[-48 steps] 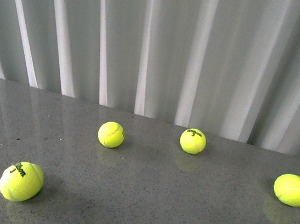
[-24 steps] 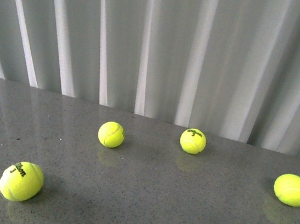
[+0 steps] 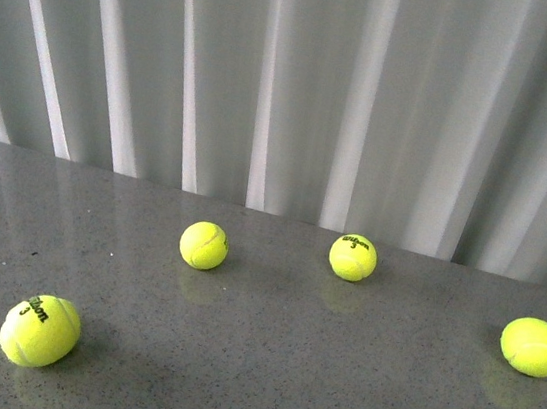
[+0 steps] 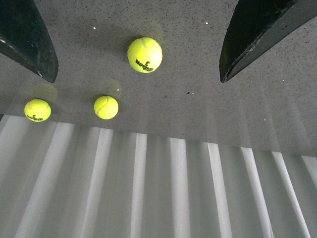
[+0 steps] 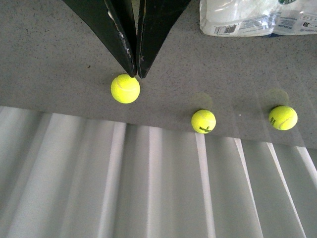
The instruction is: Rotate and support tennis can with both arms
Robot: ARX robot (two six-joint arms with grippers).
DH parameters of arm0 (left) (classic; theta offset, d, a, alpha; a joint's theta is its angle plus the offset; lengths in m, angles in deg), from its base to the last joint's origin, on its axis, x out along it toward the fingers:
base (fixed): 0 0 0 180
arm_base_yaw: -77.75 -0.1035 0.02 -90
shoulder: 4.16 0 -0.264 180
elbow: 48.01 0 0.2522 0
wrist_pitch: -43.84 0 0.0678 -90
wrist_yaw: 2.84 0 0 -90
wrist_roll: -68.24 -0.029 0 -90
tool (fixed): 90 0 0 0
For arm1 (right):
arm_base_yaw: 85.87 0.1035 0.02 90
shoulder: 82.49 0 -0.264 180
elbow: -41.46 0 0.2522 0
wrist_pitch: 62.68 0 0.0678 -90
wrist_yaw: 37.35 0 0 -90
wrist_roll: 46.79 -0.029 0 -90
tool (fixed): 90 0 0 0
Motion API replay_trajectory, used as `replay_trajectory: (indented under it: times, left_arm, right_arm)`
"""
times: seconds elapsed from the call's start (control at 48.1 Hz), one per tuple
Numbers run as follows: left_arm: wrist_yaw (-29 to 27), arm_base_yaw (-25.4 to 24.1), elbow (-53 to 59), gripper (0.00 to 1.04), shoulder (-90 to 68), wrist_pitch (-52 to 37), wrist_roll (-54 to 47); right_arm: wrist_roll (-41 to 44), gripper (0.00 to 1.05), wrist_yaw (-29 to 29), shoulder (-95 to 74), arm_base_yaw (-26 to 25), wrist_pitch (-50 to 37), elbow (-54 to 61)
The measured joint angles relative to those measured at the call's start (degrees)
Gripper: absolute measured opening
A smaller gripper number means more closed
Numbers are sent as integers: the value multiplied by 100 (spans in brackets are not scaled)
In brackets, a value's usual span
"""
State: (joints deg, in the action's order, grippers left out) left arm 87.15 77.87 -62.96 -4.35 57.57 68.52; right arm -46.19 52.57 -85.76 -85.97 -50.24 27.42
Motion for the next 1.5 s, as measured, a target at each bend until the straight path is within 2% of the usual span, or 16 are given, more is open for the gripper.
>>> replay_trajectory:
  times: [0.25,0.374,0.769,0.79,0.811,0.852,0.873,0.915,0.956,0.998,1.06,1.144,1.185,1.268,1.497]
  left_arm:
    - [0,0,0,98,7,0,2]
    - [0,0,0,98,7,0,0]
    - [0,0,2,98,7,0,2]
    - [50,-11,-4,98,-4,9,2]
    - [356,-129,-50,98,-114,168,46]
    - [1416,-404,-323,98,-474,826,153]
    - [1904,-476,-487,98,-737,1126,216]
    - [2527,-511,-699,98,-1147,1449,308]
    - [3082,-407,-938,98,-1644,1502,490]
    - [3377,-195,-1180,98,-2068,1344,627]
    - [3405,273,-1720,98,-2951,730,748]
    - [3578,647,-2361,98,-4245,181,997]
    - [3565,793,-2634,98,-4907,94,1093]
    - [3934,1084,-3215,98,-6590,-24,1502]
    - [3877,1801,-3709,98,-9060,-671,2116]
  right_arm:
    - [2,5,2,297,0,127,0]
    - [0,30,2,299,0,129,0]
    - [0,88,2,302,0,129,0]
    - [0,92,2,302,0,129,0]
    - [0,95,2,302,0,129,0]
    - [-9,100,11,302,0,129,0]
    - [-13,100,7,302,0,129,0]
    - [-4,98,-13,302,-2,129,0]
    - [-4,97,-22,302,-2,129,0]
    - [-4,98,7,304,9,129,0]
    - [-4,98,4,304,7,129,0]
    - [-4,98,0,304,7,129,0]
    - [-4,98,0,304,7,129,0]
    - [-4,98,2,304,7,129,0]
    - [-4,98,2,304,7,129,0]
